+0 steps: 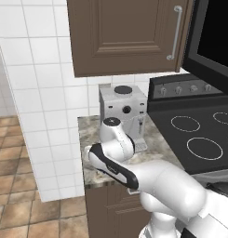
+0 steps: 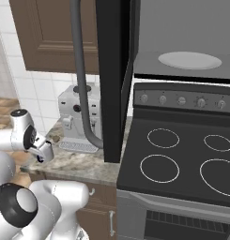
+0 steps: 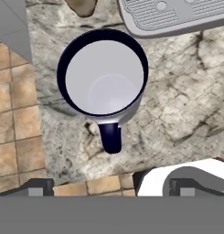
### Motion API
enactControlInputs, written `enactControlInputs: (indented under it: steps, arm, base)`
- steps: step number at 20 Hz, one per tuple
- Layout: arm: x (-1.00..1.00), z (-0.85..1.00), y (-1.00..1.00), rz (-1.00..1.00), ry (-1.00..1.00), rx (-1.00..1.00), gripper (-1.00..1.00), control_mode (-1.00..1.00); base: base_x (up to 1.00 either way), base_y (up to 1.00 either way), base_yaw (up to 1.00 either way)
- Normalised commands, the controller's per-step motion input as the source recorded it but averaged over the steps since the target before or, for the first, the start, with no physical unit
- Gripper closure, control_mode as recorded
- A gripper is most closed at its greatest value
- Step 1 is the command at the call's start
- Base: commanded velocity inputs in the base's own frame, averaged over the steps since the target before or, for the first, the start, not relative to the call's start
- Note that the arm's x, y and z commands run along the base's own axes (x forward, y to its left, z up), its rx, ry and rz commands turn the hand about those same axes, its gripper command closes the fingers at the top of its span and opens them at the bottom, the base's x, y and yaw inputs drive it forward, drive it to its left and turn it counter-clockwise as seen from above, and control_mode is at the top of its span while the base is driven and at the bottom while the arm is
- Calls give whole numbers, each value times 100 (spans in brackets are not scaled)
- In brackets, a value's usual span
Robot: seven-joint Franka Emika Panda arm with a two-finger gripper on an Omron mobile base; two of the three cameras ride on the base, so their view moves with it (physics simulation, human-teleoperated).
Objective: Pick the mug from the counter and place it inside the microwave. Then close the microwave.
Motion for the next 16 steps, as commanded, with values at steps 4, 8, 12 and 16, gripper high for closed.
enactControlInputs:
  steps: [4, 8, 12, 16]
  arm:
    - [14, -20, 4, 2, 0, 0, -100, -100]
    - [9, -9, 0, 0, 0, 0, -100, -100]
    - [1, 0, 0, 0, 0, 0, -100, -100]
    - [1, 0, 0, 0, 0, 0, -100, -100]
  base:
    - [0, 0, 0]
    - [0, 0, 0]
    - [0, 0, 0]
    - [0, 0, 0]
